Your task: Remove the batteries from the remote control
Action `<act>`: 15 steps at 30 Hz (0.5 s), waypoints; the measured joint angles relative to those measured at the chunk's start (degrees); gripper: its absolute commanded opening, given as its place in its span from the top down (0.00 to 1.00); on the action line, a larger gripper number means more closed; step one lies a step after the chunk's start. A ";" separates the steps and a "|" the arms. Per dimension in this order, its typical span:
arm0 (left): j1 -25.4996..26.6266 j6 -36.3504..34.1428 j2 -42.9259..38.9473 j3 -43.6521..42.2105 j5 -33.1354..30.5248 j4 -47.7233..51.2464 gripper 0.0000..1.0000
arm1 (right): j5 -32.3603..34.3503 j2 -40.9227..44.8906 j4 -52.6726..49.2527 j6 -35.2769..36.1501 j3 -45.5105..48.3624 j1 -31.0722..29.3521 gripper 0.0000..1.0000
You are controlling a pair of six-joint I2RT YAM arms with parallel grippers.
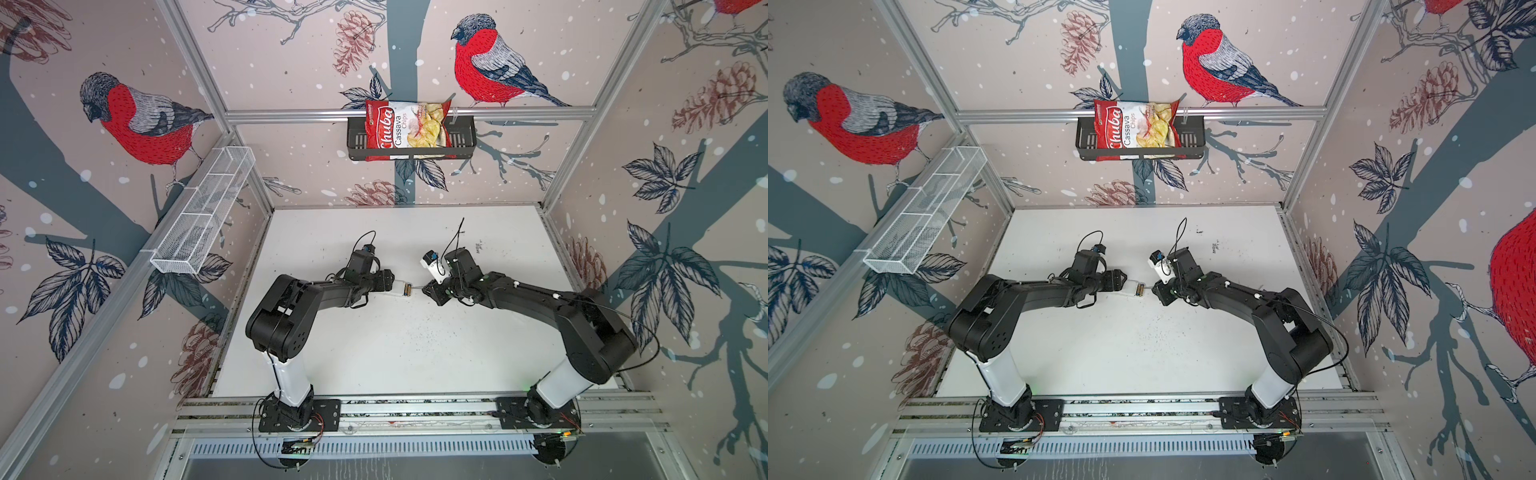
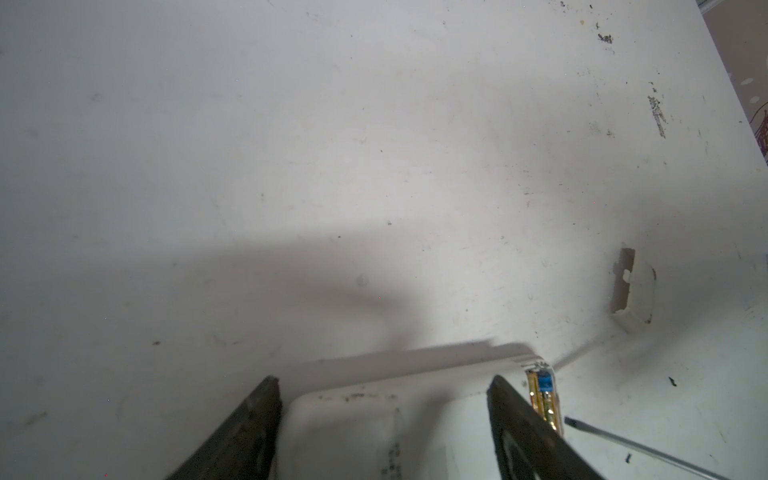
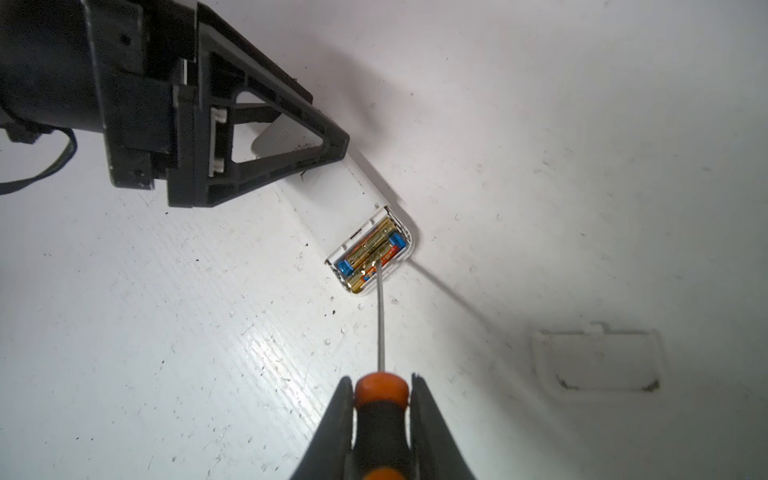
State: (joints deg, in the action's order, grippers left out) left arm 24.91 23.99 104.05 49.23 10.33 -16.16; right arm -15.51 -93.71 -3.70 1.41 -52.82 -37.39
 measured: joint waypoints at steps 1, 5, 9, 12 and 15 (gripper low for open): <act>0.00 -0.02 0.22 0.15 0.02 -0.13 0.22 | 0.02 -0.11 0.02 0.00 -0.07 -0.09 1.00; 0.00 -0.02 0.98 0.66 0.13 -1.05 0.22 | 0.26 -0.68 -0.07 0.13 -0.55 -0.26 1.00; 0.00 -0.04 1.40 1.16 0.15 -1.16 0.22 | 0.44 -0.55 -0.37 0.15 -0.59 -0.35 1.00; 0.00 -0.04 1.49 1.46 0.15 -0.87 0.22 | 0.66 0.04 -1.05 0.13 -0.57 -0.35 1.00; 0.00 -0.37 1.49 1.49 0.13 -0.72 0.22 | 0.85 0.79 -1.14 0.13 -0.28 -0.35 1.00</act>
State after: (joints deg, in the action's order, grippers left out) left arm 24.91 23.62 105.54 50.72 10.46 -16.88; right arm -14.66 -92.92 -4.84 1.54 -53.10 -37.74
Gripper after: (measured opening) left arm 0.776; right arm 0.241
